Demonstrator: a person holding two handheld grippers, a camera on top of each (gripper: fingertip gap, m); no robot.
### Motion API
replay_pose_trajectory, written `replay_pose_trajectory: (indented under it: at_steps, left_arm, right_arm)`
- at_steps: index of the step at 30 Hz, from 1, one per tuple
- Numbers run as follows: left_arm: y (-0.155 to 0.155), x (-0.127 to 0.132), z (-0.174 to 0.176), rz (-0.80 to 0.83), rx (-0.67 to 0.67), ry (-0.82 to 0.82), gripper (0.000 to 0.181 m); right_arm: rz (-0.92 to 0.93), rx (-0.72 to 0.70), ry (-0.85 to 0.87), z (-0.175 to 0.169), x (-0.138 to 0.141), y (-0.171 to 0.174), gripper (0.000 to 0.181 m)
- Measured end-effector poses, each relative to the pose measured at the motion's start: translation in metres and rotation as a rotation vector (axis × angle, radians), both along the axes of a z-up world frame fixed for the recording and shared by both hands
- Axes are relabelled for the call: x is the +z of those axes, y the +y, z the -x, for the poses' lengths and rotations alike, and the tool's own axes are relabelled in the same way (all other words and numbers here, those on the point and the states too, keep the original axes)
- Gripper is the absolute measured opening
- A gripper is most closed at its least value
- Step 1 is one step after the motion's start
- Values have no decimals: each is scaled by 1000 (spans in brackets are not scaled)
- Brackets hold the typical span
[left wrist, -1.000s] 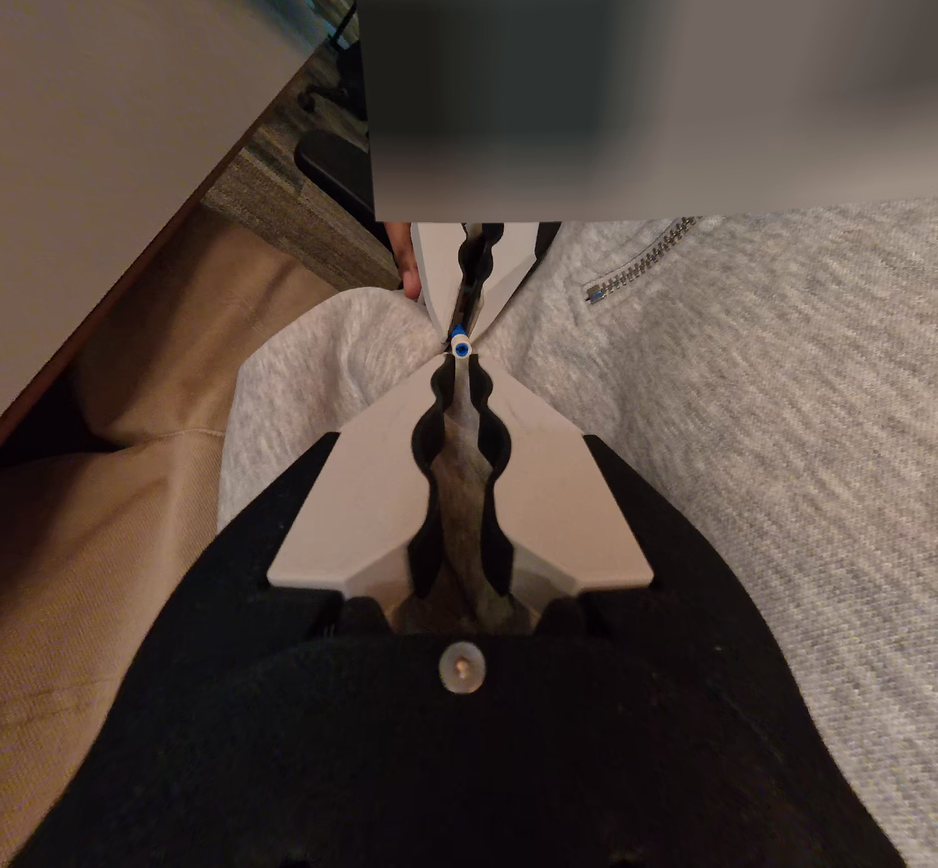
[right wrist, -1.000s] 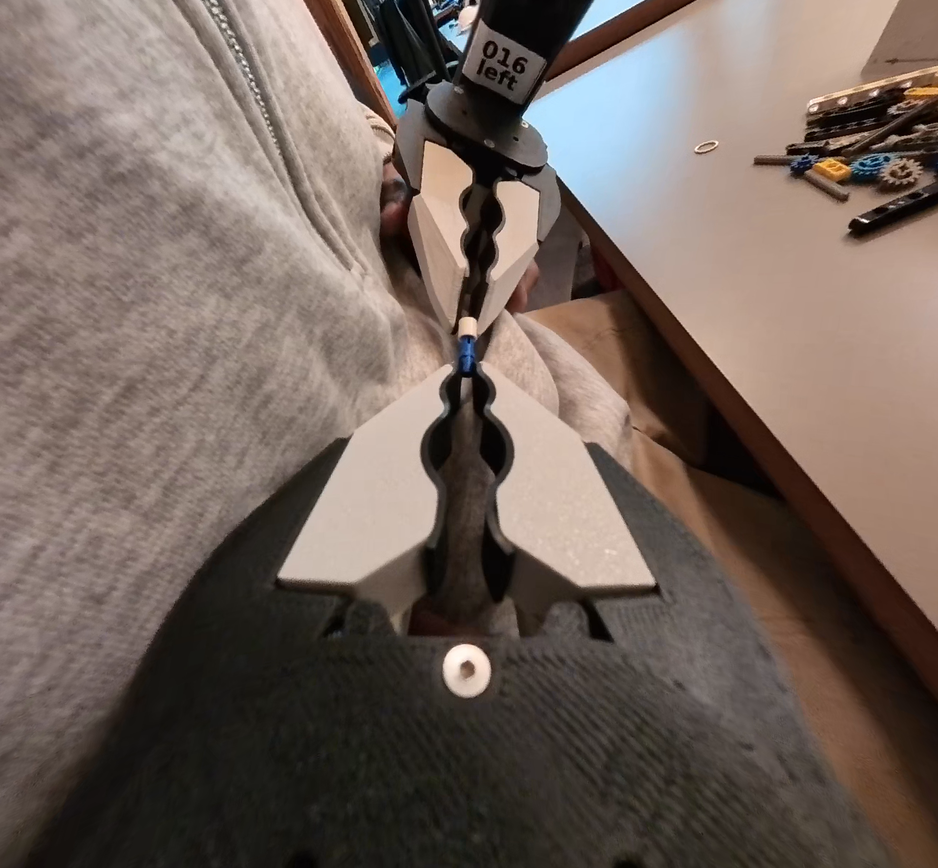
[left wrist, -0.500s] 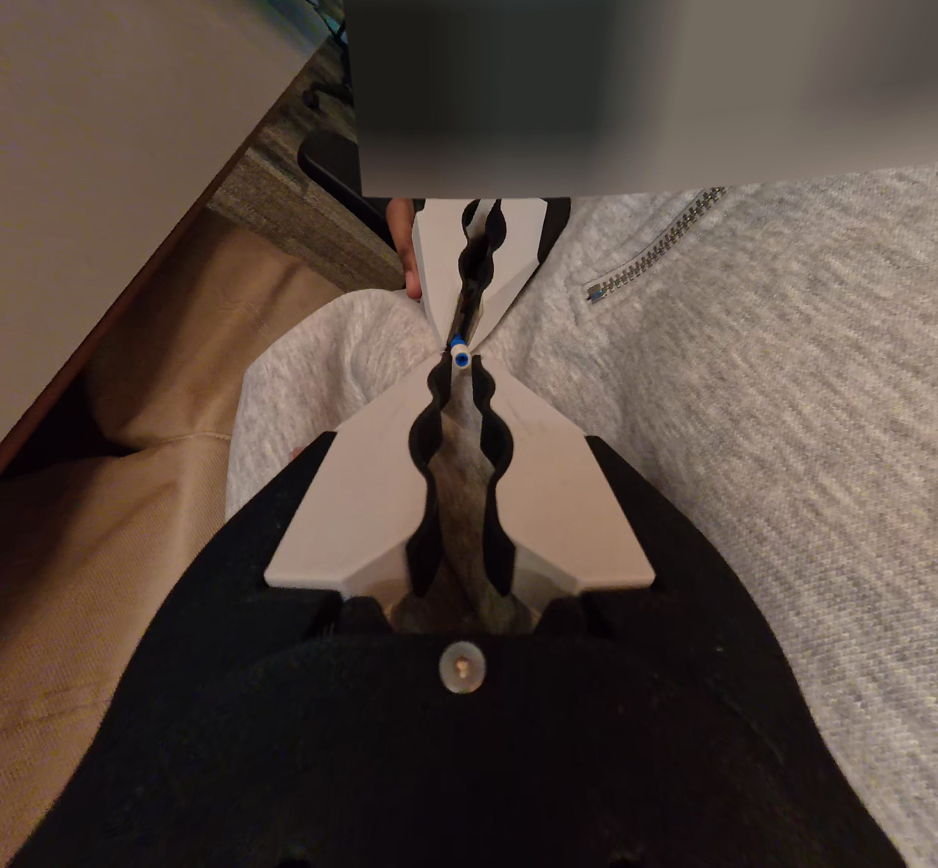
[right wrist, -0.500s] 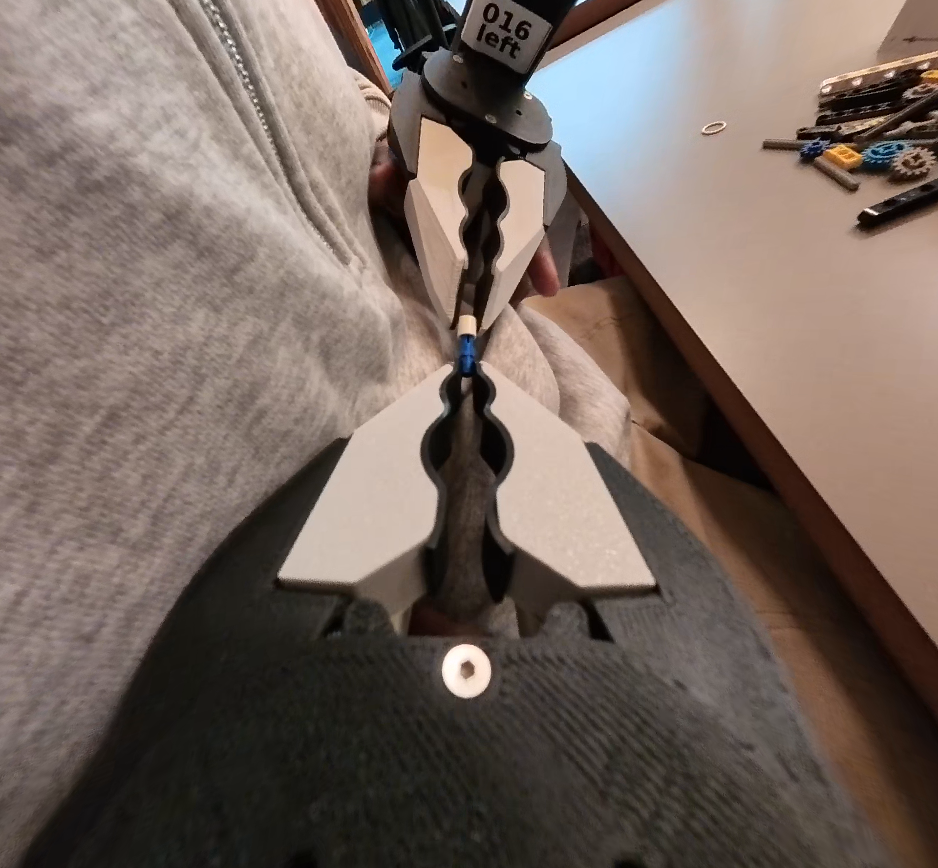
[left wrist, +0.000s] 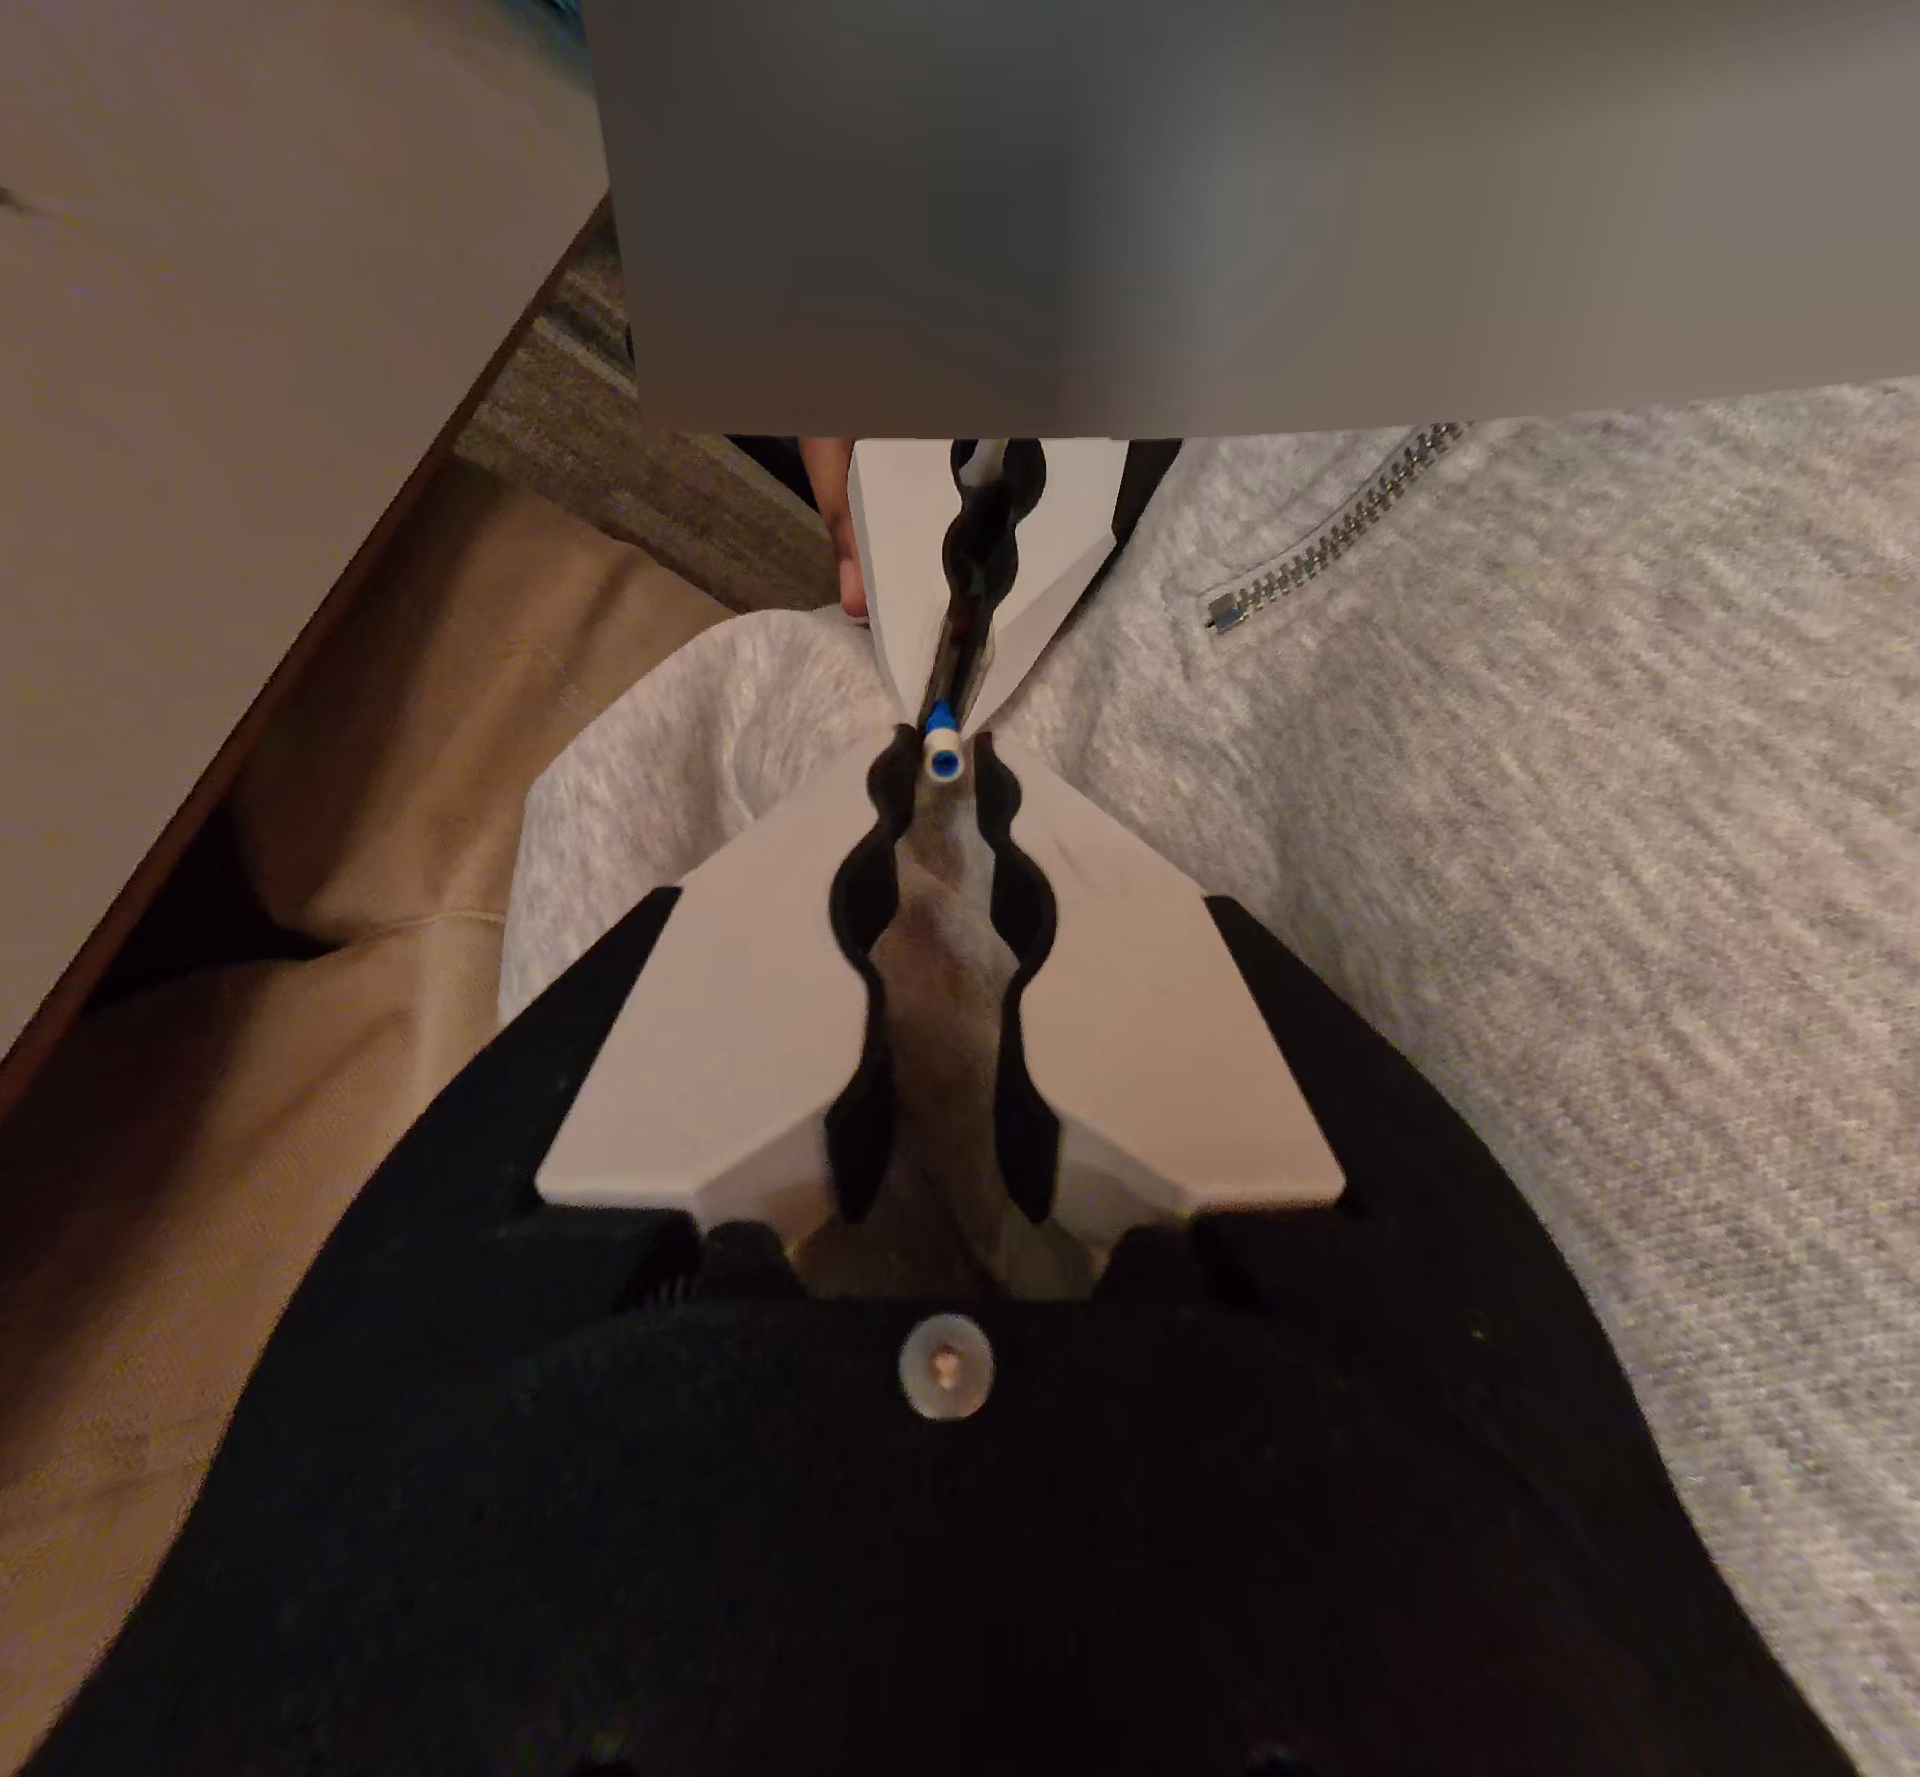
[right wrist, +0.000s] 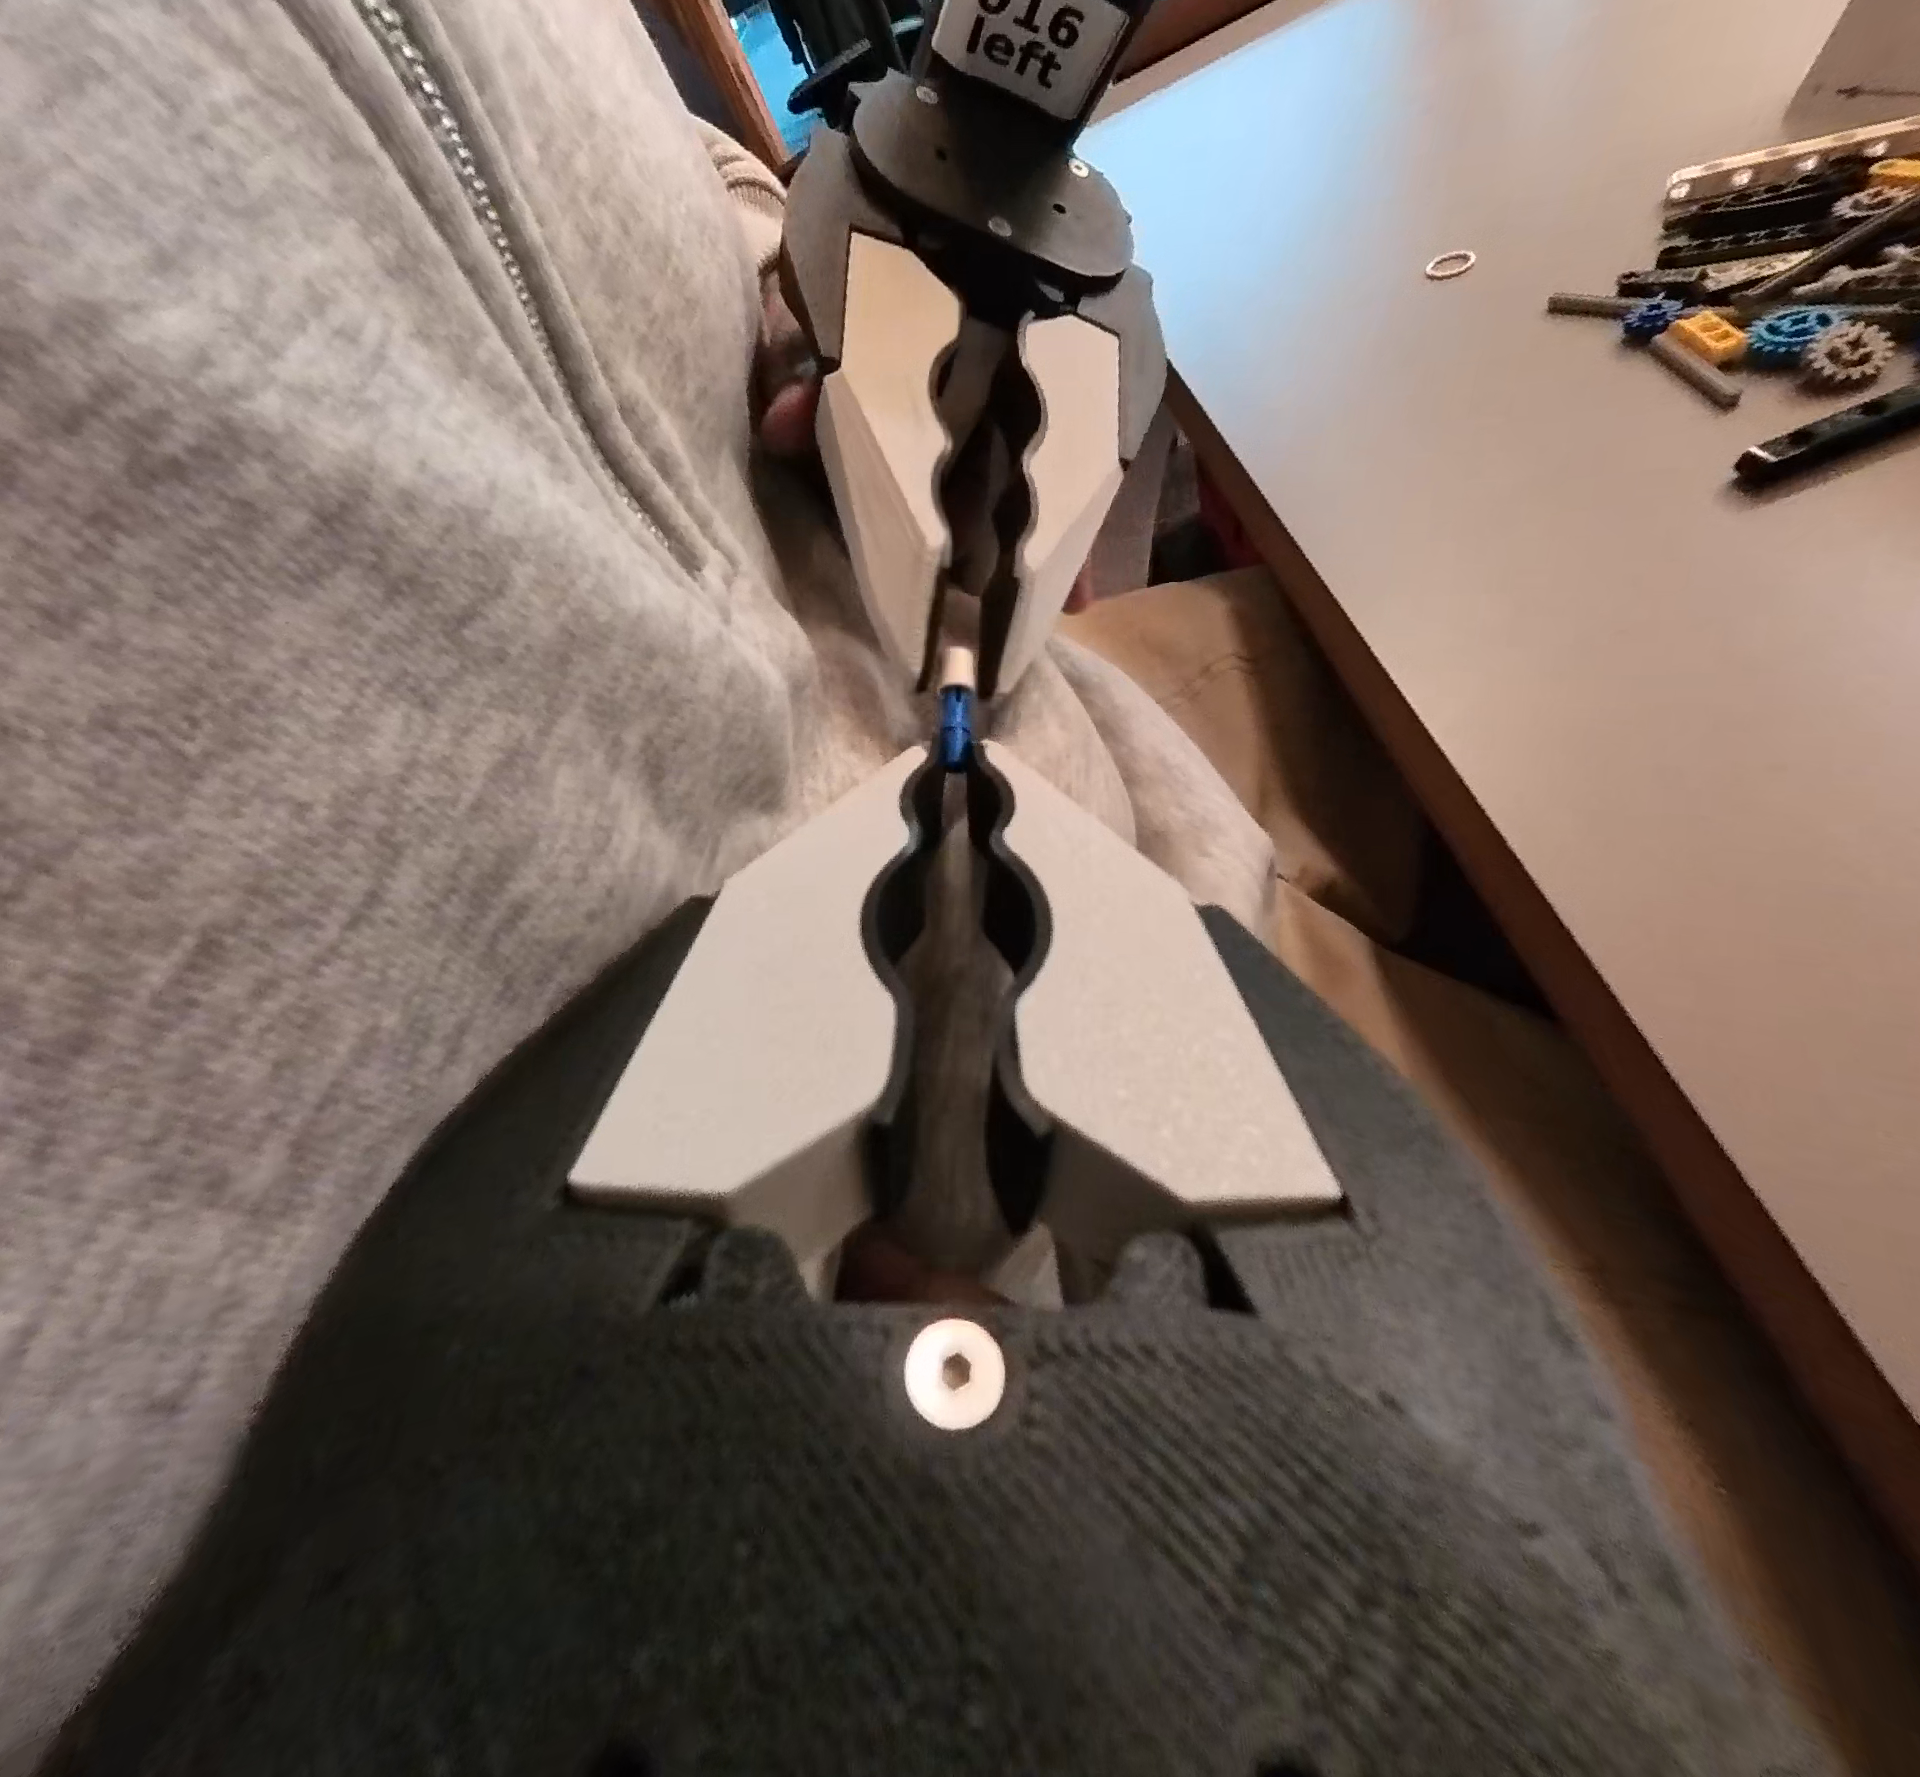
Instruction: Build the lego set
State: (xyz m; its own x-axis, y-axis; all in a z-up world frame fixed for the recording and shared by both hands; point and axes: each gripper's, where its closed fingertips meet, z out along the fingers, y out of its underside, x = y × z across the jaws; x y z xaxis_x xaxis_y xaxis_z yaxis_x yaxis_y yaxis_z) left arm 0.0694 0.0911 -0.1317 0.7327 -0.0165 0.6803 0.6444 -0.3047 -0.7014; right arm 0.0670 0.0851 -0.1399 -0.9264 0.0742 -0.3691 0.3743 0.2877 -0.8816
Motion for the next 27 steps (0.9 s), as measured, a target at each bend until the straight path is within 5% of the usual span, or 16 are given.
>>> replay_pose_trajectory:
  at_steps: [27]
  left_arm:
    - [-2,0,-3,-4,2,-17,6]
  right_arm:
    - [36,-21,2,-1,4,2,2]
